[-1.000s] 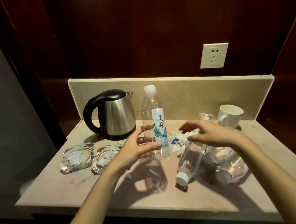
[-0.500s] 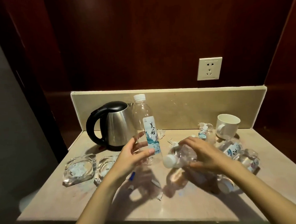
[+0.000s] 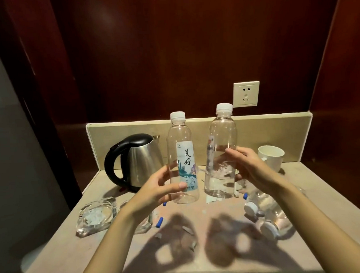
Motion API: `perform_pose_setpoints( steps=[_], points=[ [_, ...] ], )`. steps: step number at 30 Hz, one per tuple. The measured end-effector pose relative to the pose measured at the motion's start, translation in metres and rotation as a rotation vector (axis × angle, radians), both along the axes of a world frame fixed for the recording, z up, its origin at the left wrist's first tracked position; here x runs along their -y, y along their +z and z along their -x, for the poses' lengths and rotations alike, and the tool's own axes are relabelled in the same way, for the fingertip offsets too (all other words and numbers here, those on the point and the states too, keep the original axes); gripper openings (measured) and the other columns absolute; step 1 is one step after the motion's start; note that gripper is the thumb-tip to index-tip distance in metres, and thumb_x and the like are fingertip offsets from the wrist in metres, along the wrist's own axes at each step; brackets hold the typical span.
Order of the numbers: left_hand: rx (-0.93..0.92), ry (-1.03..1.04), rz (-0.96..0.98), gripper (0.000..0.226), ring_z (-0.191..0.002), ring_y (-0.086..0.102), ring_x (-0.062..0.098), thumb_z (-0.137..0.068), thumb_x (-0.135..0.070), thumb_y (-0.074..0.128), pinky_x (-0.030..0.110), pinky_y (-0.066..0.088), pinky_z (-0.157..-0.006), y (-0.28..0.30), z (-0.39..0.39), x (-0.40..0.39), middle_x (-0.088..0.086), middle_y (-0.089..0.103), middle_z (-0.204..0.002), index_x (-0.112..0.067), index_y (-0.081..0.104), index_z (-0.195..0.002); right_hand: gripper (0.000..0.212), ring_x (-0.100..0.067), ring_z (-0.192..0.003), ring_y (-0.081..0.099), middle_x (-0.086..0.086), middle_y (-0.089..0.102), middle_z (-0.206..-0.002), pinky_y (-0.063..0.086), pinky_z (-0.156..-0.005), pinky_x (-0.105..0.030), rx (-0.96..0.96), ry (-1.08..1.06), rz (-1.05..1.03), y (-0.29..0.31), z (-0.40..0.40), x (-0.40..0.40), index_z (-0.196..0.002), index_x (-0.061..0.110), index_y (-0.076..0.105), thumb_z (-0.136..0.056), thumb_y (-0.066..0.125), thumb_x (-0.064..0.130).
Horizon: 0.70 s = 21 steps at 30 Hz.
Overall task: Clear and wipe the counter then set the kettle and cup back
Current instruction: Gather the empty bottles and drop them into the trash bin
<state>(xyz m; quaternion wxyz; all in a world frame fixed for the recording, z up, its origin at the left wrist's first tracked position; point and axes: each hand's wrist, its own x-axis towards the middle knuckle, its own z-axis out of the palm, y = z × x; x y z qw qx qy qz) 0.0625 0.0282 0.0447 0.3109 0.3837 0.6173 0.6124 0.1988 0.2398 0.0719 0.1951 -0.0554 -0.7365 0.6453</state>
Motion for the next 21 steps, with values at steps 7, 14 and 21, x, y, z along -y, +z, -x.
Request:
perform_pose_setpoints(
  steps=[7,14,21],
  points=[
    [-0.017,-0.021,-0.002,0.073,-0.112,0.063,0.023,-0.063,-0.033,0.077,0.042,0.049,-0.097,0.002,0.002,0.001,0.001,0.065,-0.123,-0.025,0.051,-0.131,0.059,-0.012,-0.081,0.069,-0.007,0.072,-0.097,0.059,-0.062,-0.033,0.006,0.018,0.001,0.005,-0.003,-0.002,-0.123,0.019,0.057,-0.074,0.061,0.053],
    [0.005,-0.004,0.008,0.072,-0.106,0.066,0.022,-0.062,-0.033,0.077,0.032,0.054,-0.081,-0.006,0.004,0.005,0.004,0.067,-0.119,-0.022,0.052,-0.128,0.041,-0.016,-0.092,0.069,-0.006,0.072,-0.1,0.054,-0.06,-0.027,0.032,-0.046,-0.037,-0.003,-0.005,0.002,-0.112,0.025,0.061,-0.08,0.059,0.05],
    [0.122,0.081,0.046,0.077,-0.108,0.066,0.023,-0.057,-0.029,0.082,0.04,0.053,-0.09,-0.028,0.015,0.031,0.006,0.065,-0.122,-0.02,0.052,-0.127,0.044,-0.012,-0.097,0.068,0.001,0.071,-0.105,0.052,-0.056,-0.021,0.097,-0.083,-0.059,-0.023,0.002,0.021,-0.111,0.026,0.064,-0.073,0.061,0.048]
  ],
)
